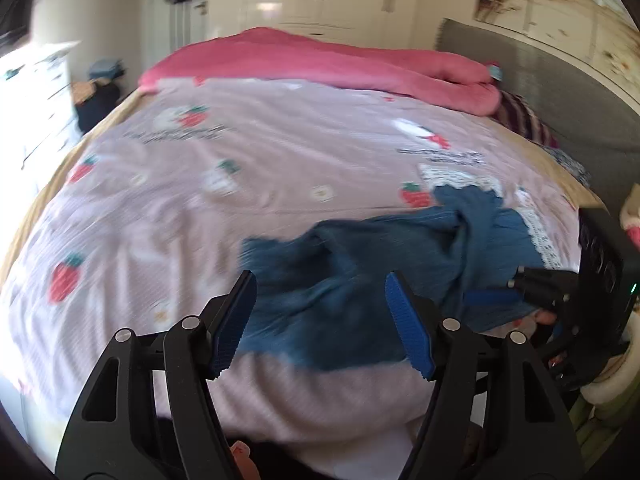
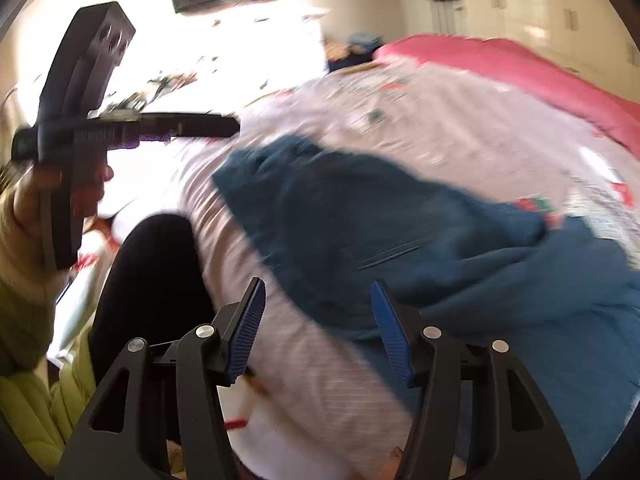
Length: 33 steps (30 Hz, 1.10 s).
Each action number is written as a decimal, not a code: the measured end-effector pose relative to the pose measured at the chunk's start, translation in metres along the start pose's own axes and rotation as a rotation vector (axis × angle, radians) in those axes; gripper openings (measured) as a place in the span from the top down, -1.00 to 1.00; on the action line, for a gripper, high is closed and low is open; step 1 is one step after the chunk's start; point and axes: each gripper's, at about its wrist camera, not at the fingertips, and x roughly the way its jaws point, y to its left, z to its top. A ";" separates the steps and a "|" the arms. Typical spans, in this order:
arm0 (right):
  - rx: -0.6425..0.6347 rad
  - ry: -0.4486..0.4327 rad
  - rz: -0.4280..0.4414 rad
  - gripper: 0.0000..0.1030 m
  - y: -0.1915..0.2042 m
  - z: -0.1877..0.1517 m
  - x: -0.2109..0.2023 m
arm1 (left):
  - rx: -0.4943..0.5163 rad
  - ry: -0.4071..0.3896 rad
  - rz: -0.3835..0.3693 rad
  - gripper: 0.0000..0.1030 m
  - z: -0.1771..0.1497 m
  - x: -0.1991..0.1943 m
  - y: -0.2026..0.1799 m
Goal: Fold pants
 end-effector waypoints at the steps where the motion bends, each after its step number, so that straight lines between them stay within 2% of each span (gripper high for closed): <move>1: 0.016 -0.010 -0.037 -0.05 -0.006 0.003 -0.005 | 0.011 0.007 -0.006 -0.15 0.001 0.006 -0.006; 2: 0.035 -0.018 -0.087 -0.03 -0.015 0.006 -0.009 | 0.026 0.024 -0.017 -0.15 -0.001 0.014 -0.013; 4: 0.070 -0.025 -0.131 -0.03 -0.028 0.014 -0.012 | 0.036 0.079 -0.034 -0.09 -0.010 0.031 -0.019; 6: 0.091 -0.011 -0.134 -0.03 -0.036 0.021 -0.007 | 0.036 0.152 -0.014 -0.07 -0.026 0.052 -0.020; 10: 0.078 0.041 -0.110 -0.03 -0.040 0.029 0.019 | 0.013 0.213 0.001 -0.07 -0.047 0.070 -0.015; 16: 0.135 0.183 -0.130 -0.01 -0.057 0.014 0.065 | 0.049 0.201 0.040 -0.07 -0.056 0.083 -0.018; 19: 0.149 0.142 -0.091 -0.01 -0.061 0.010 0.053 | 0.061 0.189 0.058 -0.07 -0.052 0.080 -0.022; 23: 0.207 0.008 -0.042 -0.04 -0.079 0.021 0.006 | 0.056 0.110 0.000 -0.11 -0.030 0.045 -0.032; 25: 0.222 -0.032 -0.077 -0.04 -0.092 0.029 -0.012 | 0.074 0.063 -0.021 -0.24 -0.017 0.032 -0.041; 27: 0.236 -0.047 -0.144 -0.12 -0.113 0.033 -0.027 | 0.080 0.048 -0.050 -0.27 -0.006 0.031 -0.050; 29: 0.258 -0.033 -0.219 -0.14 -0.137 0.037 -0.033 | 0.092 0.039 -0.091 -0.30 0.003 0.039 -0.063; 33: 0.281 0.006 -0.277 -0.21 -0.175 0.047 -0.032 | 0.103 0.072 -0.193 -0.34 0.013 0.065 -0.092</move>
